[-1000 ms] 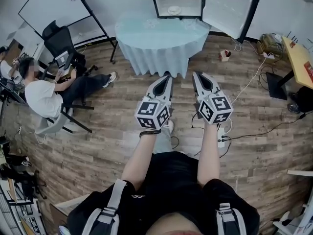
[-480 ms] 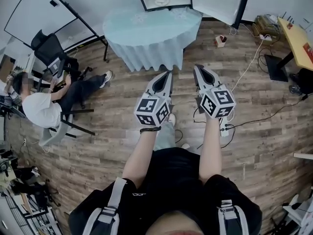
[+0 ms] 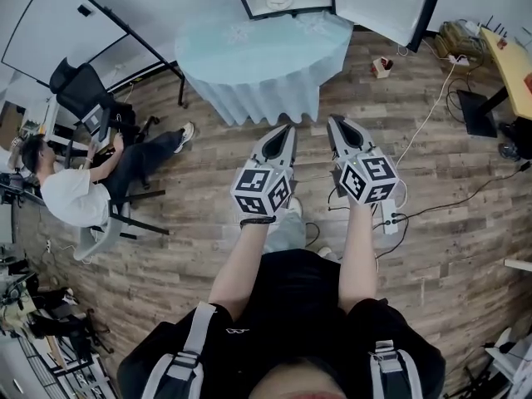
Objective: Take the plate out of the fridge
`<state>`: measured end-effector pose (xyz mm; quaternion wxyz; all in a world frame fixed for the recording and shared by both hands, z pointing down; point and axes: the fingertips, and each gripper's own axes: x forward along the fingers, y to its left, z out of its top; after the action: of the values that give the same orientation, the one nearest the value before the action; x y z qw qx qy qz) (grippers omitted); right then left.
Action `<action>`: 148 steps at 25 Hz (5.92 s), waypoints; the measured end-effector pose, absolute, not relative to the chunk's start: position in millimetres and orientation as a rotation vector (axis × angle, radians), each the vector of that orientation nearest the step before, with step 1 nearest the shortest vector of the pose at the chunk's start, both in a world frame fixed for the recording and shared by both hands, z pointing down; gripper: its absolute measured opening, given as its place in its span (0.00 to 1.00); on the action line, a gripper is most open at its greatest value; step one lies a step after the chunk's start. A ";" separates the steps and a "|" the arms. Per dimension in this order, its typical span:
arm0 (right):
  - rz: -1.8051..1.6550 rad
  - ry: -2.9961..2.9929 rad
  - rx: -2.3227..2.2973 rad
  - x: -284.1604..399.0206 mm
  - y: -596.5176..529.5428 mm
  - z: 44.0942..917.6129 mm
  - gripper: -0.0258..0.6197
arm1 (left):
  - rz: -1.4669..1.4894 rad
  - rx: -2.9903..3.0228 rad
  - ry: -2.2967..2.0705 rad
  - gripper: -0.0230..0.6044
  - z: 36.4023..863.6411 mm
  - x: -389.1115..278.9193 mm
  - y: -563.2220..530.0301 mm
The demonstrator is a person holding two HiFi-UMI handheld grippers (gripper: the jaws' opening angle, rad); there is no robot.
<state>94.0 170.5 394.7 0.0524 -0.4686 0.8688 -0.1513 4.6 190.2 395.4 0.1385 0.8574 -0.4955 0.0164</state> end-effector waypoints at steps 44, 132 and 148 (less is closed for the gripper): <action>-0.304 2.687 -1.248 -17.5 -117.6 323.9 0.05 | -0.266 2.314 -1.453 0.04 379.8 -140.7 -112.1; -1.084 2.676 -1.573 9.9 -534.1 568.2 0.20 | -0.020 1.808 -1.333 0.20 592.7 -106.6 -525.4; -1.168 2.620 -1.621 10.2 -565.1 584.0 0.28 | 0.040 1.822 -1.266 0.20 599.7 -101.6 -552.4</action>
<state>10.2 -565.1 584.0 -0.0764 -0.4906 0.7928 -0.3536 -101.6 -552.4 599.7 0.4453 0.7352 -0.5108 0.0160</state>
